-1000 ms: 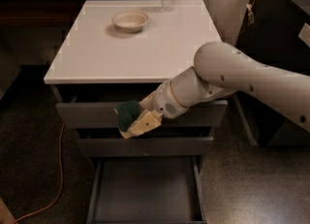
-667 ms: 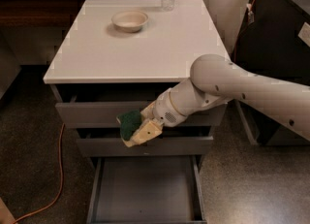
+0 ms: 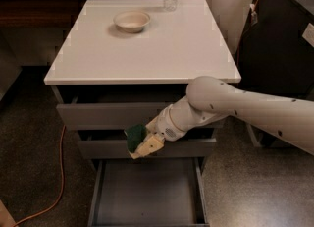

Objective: Place sponge into bottom drawer

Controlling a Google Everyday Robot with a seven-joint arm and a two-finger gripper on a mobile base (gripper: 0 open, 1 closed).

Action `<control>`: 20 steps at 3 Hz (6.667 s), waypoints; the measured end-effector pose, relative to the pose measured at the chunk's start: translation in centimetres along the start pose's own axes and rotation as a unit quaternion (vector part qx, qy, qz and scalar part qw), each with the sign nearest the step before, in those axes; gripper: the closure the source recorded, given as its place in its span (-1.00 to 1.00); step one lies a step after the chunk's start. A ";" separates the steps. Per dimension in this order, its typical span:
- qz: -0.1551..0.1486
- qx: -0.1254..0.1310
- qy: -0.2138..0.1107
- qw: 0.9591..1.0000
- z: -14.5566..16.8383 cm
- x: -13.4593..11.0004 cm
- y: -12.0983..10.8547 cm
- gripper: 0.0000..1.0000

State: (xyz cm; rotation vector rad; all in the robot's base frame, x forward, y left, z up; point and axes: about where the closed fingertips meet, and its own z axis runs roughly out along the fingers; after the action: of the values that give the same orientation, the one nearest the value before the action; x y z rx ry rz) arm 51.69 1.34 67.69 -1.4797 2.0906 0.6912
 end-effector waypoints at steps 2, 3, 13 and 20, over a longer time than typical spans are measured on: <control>0.002 0.022 0.036 0.999 4.8 3.9 -1.0 1.00; -0.003 0.026 0.048 0.999 4.9 3.8 -0.7 1.00; -0.097 -0.041 0.131 0.986 17.1 27.3 -8.5 1.00; -0.129 -0.003 0.126 0.984 33.4 36.3 -9.4 -0.58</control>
Offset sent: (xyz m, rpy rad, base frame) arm 0.0038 -0.0013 -0.0877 -0.1174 -0.0156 -0.0306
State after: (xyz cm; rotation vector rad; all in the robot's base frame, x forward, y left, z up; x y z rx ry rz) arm 53.10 -5.28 17.96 -1.8832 2.0206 0.4289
